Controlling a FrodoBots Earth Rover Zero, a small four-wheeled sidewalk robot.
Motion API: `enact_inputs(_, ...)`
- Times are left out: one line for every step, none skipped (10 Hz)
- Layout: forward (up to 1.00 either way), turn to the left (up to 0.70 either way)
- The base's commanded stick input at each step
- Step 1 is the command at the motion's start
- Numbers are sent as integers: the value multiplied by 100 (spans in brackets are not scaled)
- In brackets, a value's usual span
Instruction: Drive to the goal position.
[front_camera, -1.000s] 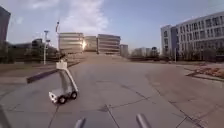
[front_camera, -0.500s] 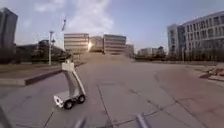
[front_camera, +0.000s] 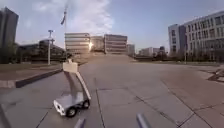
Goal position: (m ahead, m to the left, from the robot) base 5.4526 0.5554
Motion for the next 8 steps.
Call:
enact_inputs(70,-14)
enact_inputs(70,-14)
enact_inputs(57,-24)
enact_inputs(0,-70)
enact_inputs(0,-70)
enact_inputs(0,-70)
enact_inputs(0,-70)
enact_inputs(0,-70)
